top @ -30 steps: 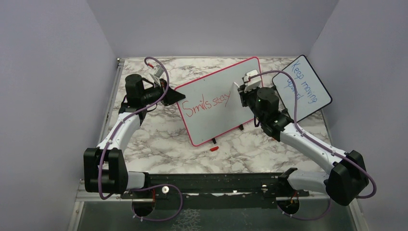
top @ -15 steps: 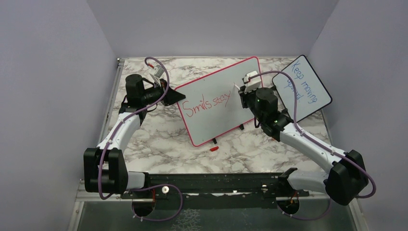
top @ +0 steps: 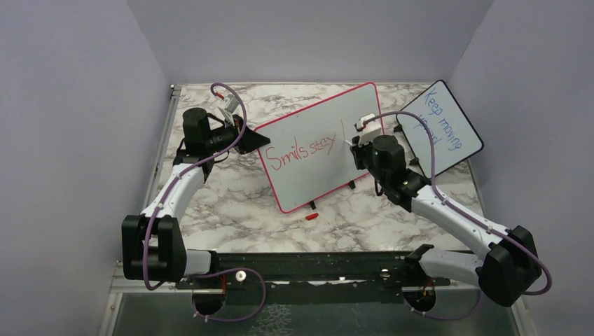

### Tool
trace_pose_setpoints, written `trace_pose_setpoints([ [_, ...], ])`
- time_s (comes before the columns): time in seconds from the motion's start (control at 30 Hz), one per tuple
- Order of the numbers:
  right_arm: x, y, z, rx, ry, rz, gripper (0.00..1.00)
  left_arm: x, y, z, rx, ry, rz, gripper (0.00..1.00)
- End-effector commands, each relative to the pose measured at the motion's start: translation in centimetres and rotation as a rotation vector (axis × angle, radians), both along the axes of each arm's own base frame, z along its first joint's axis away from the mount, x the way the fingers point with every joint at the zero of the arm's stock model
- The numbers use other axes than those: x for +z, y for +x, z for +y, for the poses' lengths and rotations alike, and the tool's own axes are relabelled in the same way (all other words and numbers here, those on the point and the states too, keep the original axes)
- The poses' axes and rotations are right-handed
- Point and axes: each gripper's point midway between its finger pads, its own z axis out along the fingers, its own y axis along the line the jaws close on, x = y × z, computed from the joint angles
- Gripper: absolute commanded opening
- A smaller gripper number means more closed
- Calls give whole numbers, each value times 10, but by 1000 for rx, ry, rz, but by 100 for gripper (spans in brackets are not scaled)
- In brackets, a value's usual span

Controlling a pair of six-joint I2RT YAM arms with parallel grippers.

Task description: Write a sentence on the whiteboard

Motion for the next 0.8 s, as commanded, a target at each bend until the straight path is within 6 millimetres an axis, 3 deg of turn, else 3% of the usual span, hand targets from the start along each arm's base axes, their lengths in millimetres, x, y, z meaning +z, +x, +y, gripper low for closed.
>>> trace_pose_setpoints([
  [0.0, 1, -7, -2, 8, 25, 9, 1, -40, 14, 11, 89, 135, 14, 0],
  [0.13, 23, -3, -6, -23, 52, -52, 1, -40, 13, 11, 89, 136, 15, 0],
  [0.3, 36, 4, -11, -64, 62, -103, 1, -40, 14, 11, 90, 137, 13, 0],
  [0.77, 50, 26, -8, -99, 47, -171, 1, -41, 14, 12, 91, 140, 17, 0],
])
